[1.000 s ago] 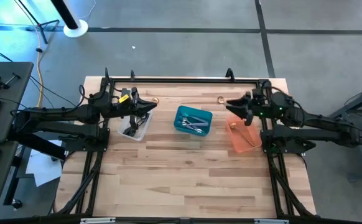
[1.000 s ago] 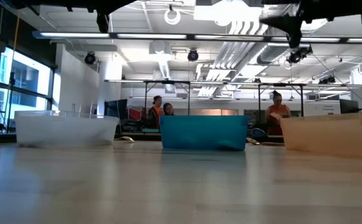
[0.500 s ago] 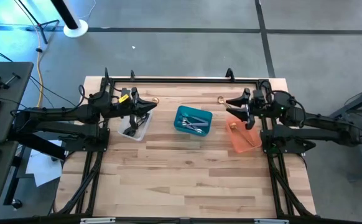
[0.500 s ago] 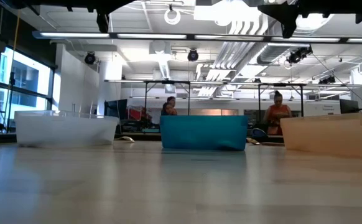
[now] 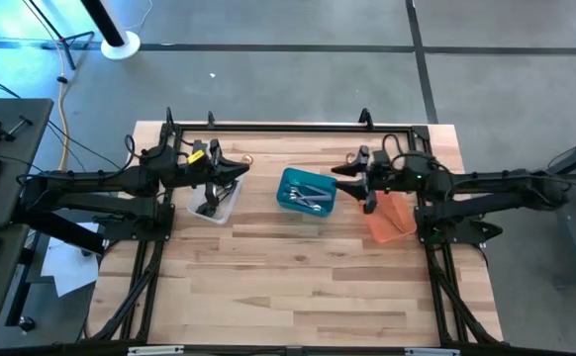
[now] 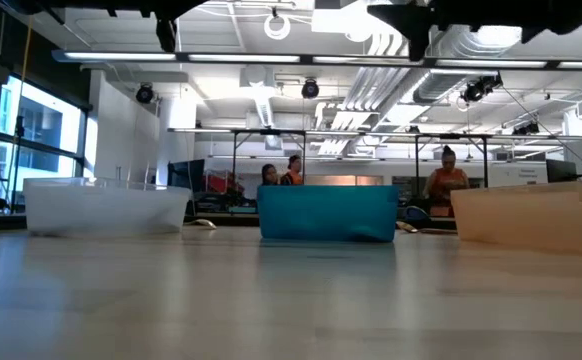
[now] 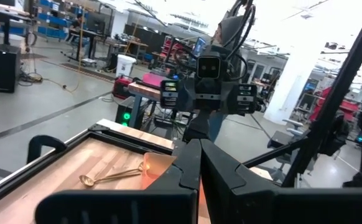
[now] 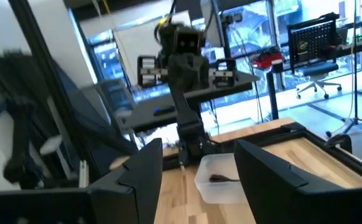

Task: Sort silverware by color (type)
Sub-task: Put the gold spoon into the orange bin

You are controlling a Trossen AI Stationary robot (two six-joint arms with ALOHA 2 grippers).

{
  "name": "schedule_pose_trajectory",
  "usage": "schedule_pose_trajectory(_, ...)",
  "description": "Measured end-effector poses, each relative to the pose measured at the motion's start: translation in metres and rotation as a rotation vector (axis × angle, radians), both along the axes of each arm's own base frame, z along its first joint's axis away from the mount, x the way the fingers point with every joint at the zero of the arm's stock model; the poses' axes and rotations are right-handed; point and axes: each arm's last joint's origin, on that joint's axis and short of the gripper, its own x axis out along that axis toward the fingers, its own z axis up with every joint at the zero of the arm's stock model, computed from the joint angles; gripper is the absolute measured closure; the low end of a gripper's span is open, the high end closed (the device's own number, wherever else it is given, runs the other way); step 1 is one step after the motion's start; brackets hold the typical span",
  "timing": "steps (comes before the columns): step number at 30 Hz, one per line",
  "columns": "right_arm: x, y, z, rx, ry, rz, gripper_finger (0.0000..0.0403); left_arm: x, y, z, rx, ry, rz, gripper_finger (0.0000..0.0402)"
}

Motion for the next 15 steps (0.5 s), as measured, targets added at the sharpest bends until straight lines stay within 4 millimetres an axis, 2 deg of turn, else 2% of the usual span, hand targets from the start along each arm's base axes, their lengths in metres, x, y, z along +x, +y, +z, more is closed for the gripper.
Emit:
schedule_pose_trajectory(7, 0.041, 0.002, 0.022, -0.114, 0.065, -0.016, 0.0219, 0.0, 0.0, 0.001, 0.002, -0.005, -0.007, 0.0401)
schedule_pose_trajectory(11, 0.055, -0.003, 0.029, -0.166, 0.092, -0.031, 0.0227, 0.0, 0.0, 0.001, 0.002, -0.005, -0.007, 0.0401)
schedule_pose_trajectory(15, 0.062, -0.003, 0.033, -0.181, 0.106, -0.021, 0.026, 0.0, 0.0, 0.001, 0.003, -0.014, -0.007, 0.0401)
